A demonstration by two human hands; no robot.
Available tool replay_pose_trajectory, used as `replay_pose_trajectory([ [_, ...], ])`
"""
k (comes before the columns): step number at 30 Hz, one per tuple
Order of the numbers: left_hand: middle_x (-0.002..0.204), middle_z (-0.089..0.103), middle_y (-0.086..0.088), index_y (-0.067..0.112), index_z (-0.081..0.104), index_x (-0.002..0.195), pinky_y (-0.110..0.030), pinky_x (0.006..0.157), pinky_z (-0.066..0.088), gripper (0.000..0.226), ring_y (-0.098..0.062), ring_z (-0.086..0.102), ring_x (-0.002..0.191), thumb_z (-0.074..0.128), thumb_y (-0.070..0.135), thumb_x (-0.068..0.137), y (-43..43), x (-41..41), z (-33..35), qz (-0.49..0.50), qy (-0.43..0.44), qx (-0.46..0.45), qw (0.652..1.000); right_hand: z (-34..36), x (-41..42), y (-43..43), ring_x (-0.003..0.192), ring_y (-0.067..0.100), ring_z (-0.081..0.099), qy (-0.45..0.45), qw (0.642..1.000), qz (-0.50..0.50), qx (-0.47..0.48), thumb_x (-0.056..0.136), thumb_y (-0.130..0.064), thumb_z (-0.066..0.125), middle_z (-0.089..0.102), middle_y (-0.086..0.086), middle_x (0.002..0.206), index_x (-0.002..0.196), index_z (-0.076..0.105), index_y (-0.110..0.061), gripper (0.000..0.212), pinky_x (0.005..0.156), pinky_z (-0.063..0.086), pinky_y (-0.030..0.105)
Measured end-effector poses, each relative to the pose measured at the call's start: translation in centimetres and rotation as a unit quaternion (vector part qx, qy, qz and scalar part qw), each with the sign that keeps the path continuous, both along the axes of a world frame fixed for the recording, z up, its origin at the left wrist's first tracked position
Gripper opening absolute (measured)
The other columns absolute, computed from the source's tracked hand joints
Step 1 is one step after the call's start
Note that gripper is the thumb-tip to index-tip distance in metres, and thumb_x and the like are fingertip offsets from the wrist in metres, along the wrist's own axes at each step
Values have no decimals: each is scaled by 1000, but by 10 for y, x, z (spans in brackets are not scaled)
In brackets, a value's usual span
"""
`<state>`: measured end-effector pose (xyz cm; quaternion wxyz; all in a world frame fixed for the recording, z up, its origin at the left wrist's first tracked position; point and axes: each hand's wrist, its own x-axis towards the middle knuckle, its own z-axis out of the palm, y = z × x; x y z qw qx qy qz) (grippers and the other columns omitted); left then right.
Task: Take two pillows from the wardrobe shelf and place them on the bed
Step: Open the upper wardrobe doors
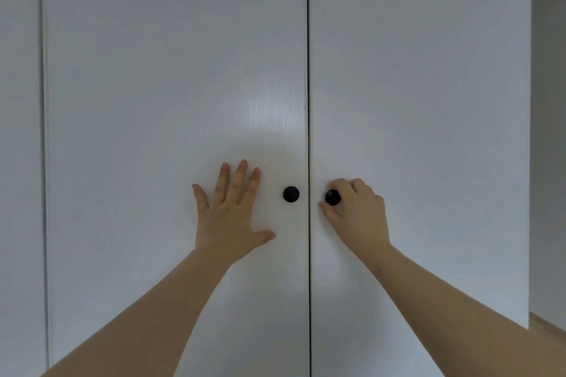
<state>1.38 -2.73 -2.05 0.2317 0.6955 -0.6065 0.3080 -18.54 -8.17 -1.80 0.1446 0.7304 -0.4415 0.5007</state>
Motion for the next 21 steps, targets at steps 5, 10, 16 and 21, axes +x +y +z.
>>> replay_pose_trajectory([
  [5,152,-32,7,27,-27,139,-60,115,-2,97,-22,-27,142,39,67,81,8,4,8,-11,0,51,999,16,-3,15,71,23,49,-26,990,91,108,85,-18,55,52,4,82,84,40,-14,15,63,40,32],
  [10,158,-7,8,23,7,148,-49,118,-3,60,-12,-9,146,22,48,95,27,-20,21,-104,135,3,985,12,-17,47,60,15,41,-85,981,131,115,79,-14,55,44,-7,66,72,37,-20,20,56,34,27],
  [16,151,34,5,22,37,140,-35,119,12,41,-11,29,140,30,25,99,54,-77,24,-282,235,-98,925,7,-63,102,57,6,39,-177,954,205,127,76,-12,60,47,-8,65,76,47,-12,13,59,37,21],
  [21,136,51,8,29,47,132,-21,99,31,36,-13,47,126,37,26,97,65,-120,18,-367,315,-86,871,2,-108,137,59,7,43,-233,940,232,95,80,-12,60,47,-10,61,66,47,-15,20,57,39,15],
])
